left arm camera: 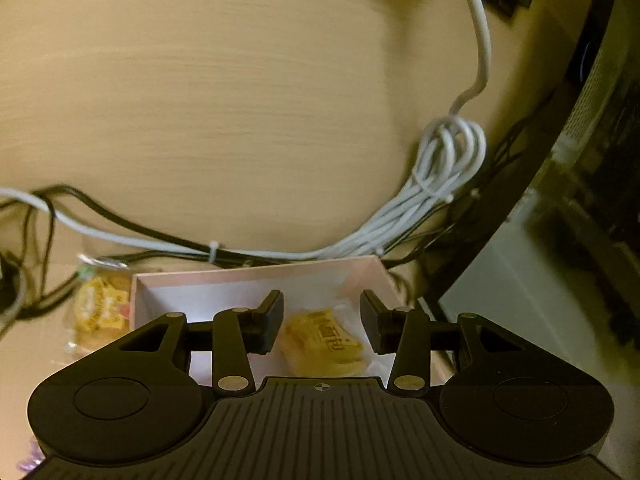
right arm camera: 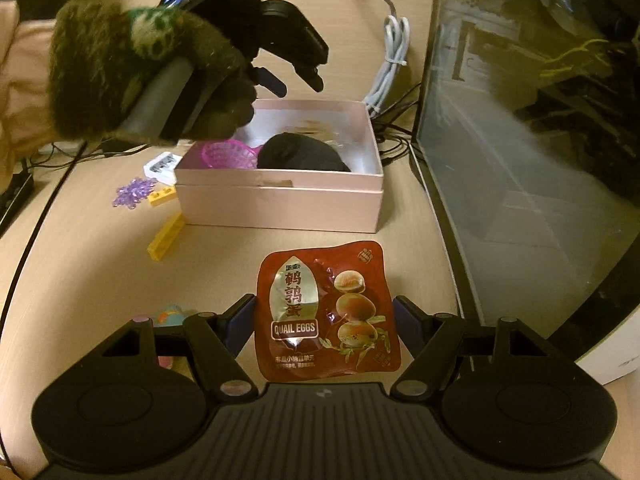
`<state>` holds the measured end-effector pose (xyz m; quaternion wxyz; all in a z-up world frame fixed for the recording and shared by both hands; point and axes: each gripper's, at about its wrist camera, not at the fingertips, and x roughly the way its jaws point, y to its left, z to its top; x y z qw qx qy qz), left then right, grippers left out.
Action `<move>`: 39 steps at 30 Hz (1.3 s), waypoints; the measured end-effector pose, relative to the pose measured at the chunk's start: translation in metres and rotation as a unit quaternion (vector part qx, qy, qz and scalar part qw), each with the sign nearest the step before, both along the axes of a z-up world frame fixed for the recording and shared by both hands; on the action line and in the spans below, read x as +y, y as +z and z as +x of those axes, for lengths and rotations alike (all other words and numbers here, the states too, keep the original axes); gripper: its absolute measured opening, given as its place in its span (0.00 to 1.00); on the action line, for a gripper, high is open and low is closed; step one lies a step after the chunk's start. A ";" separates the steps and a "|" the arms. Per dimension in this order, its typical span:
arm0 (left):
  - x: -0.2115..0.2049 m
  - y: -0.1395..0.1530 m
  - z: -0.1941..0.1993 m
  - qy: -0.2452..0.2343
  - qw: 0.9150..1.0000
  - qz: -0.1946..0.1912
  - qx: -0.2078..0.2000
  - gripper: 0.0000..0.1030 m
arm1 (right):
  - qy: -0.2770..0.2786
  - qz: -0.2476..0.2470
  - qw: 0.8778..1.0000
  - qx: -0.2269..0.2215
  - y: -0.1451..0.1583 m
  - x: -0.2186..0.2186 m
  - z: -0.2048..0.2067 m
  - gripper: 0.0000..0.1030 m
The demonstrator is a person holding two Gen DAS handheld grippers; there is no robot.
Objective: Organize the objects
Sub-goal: 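Release the bread into the pink box with the left tool while the right tool drops the quail-egg packet in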
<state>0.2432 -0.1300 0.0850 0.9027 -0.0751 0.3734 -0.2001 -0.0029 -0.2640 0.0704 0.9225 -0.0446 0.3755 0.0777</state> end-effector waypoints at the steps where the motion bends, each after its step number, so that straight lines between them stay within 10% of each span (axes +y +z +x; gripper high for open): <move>1: 0.002 0.000 -0.002 -0.005 1.000 -0.007 0.005 0.45 | -0.002 0.003 1.000 0.003 -0.001 -0.002 0.002 0.71; 13: 0.093 0.015 -0.136 -0.028 0.999 -0.022 -0.038 0.45 | 0.017 0.000 1.000 0.021 -0.008 0.006 0.016 0.71; 23: 0.197 -0.032 -0.236 0.049 0.998 -0.028 0.038 0.45 | 0.026 0.001 0.999 -0.028 0.034 0.027 0.075 0.71; 32: 0.238 -0.042 -0.260 0.090 0.994 -0.025 0.062 0.45 | 0.028 -0.010 0.997 -0.076 0.060 0.089 0.178 0.88; 39: 0.236 -0.044 -0.228 0.071 0.996 -0.022 0.058 0.45 | 0.034 -0.011 0.997 -0.062 0.046 0.077 0.140 0.96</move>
